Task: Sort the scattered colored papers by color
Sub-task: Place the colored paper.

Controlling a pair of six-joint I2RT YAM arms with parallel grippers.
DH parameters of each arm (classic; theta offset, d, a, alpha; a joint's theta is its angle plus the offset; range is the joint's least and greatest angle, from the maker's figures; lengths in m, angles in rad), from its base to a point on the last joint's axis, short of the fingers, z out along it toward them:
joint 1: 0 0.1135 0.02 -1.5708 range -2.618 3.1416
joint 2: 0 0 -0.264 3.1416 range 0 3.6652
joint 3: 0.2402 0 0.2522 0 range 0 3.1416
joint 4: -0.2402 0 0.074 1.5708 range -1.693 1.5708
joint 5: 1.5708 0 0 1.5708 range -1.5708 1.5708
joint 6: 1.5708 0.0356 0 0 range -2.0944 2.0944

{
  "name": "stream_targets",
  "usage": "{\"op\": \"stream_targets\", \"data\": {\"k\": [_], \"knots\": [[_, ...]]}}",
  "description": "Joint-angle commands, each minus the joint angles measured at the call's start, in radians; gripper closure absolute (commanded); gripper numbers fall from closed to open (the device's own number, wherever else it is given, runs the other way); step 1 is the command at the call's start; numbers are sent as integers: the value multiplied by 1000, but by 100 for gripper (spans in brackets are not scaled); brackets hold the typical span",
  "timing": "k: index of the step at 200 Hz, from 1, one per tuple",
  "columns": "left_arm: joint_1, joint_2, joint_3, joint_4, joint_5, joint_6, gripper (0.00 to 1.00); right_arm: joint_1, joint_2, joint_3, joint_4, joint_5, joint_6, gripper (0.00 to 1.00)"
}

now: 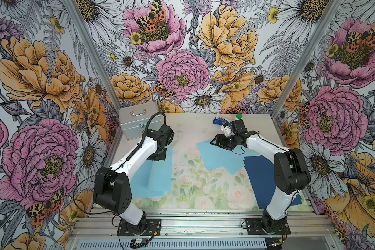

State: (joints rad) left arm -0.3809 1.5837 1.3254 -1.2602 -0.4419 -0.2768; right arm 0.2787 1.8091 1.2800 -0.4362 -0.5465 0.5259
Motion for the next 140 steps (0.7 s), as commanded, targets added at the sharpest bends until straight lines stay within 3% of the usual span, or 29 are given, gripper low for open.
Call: {"op": "stream_targets", "data": {"k": [1,60,140], "knots": [[11,57,0,-4,-153,16,100,12,0,3,5,-11,-7,23],[17,221,25,12,-348,-5,100,56,-17,-14,7,-18,-4,23],[99,256,11,11,-370,-64,100,71,-18,-21,6,-23,-3,23]]}}
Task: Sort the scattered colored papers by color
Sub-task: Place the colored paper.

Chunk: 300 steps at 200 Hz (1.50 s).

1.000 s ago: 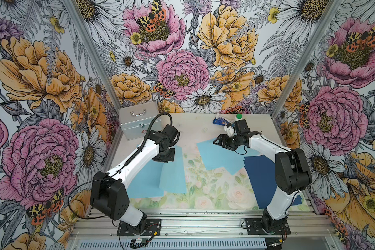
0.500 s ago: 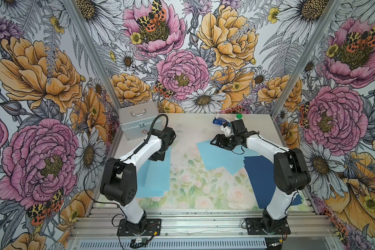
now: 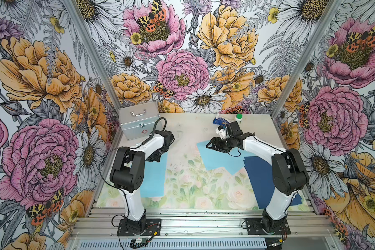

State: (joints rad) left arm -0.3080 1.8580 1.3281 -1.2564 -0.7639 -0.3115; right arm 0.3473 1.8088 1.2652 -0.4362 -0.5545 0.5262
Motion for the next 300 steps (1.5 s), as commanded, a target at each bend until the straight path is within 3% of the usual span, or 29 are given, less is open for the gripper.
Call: {"op": "stream_targets", "data": {"k": [1,80,106,179,231,300], "knots": [[27,-19,8,8,-48,-30,100,3,-17,-6,7,-14,-4,23],[16,22,19,14,-36,-37,100,4,-12,-14,9,-14,-7,23],[17,26,7,36,27,-27,100,6,-9,-12,11,-18,-6,23],[84,46,-3,37,44,-58,100,8,-21,-21,12,-20,-8,23],[59,76,7,40,62,-47,100,8,-19,-21,12,-21,-7,23],[39,-25,-10,89,166,-5,100,8,-11,-18,14,-22,-7,23]]}}
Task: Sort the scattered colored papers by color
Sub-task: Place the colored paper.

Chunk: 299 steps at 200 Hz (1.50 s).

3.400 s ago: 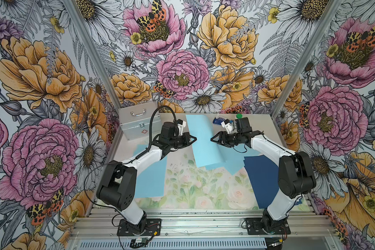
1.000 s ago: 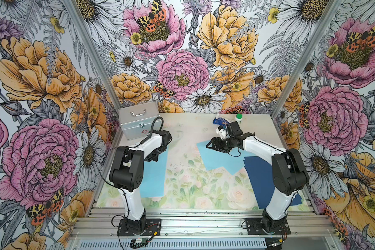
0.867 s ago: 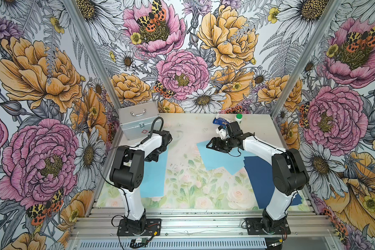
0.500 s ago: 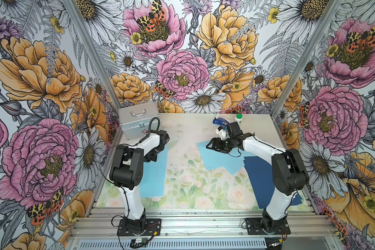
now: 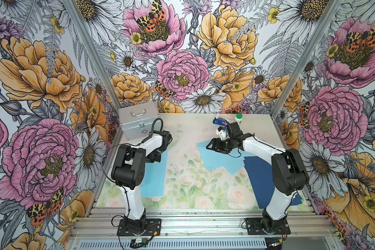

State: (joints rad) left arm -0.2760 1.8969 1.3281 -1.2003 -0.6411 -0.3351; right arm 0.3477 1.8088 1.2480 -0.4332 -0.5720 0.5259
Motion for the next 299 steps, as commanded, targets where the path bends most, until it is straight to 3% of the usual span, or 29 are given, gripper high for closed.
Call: {"op": "stream_targets", "data": {"k": [1,70,148,165,173,176,179,240,262,288,299], "knots": [[7,-64,-10,33,43,19,100,8,-12,-1,10,-4,-7,23],[45,-16,-21,26,31,-1,100,11,-14,-4,11,-5,-7,23],[95,20,-22,-24,-90,-73,59,11,-12,-2,10,-9,-6,23],[121,25,-10,-54,-146,-99,44,12,-12,-1,11,-10,-6,23],[134,23,2,-72,-165,-114,21,13,-12,-2,11,-11,-6,23],[140,20,6,-79,-173,-120,6,12,-12,-1,11,-11,-6,23],[144,17,10,-84,-181,-124,2,11,-13,-1,10,-11,-6,23],[182,-220,87,-93,-183,-122,2,-5,-31,-4,-2,38,-7,23],[132,-279,134,-79,-71,-108,2,-44,-50,-2,-23,91,-9,22],[11,-292,160,-14,7,-96,2,-122,-78,-5,-63,180,-13,20],[-27,-285,160,37,100,-88,2,-159,-85,-7,-82,213,-20,18]]}}
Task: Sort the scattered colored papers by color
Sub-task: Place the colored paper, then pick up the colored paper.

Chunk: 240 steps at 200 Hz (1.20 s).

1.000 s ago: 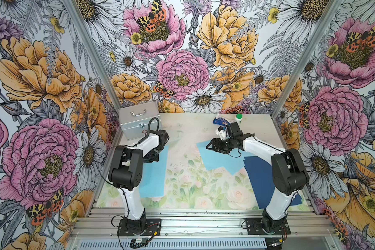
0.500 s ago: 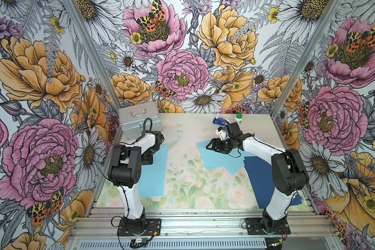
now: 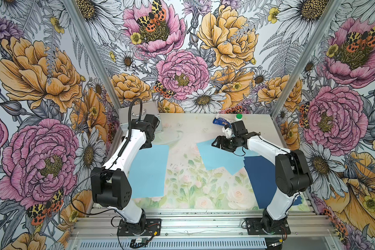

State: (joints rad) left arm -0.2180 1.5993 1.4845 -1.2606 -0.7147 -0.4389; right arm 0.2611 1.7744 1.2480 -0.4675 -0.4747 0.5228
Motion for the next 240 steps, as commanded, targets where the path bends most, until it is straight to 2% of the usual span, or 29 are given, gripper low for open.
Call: {"op": "stream_targets", "data": {"k": [1,41,56,102,117,157,240], "knots": [[-89,14,3,101,183,17,2,-75,-51,-8,-49,118,-18,18],[-168,61,-24,343,484,35,2,-176,-60,-12,-99,241,-50,1],[-188,91,-21,420,591,42,2,-207,-44,-4,-122,278,-54,1],[-193,210,7,612,908,18,2,-285,27,-9,-143,283,-52,1],[-194,299,25,666,1010,10,2,-305,44,-13,-143,290,-50,1],[-195,437,88,740,1159,-28,2,-341,96,3,-143,256,-47,1],[-218,619,150,861,1285,-136,2,-333,173,-1,-139,178,-41,1]]}}
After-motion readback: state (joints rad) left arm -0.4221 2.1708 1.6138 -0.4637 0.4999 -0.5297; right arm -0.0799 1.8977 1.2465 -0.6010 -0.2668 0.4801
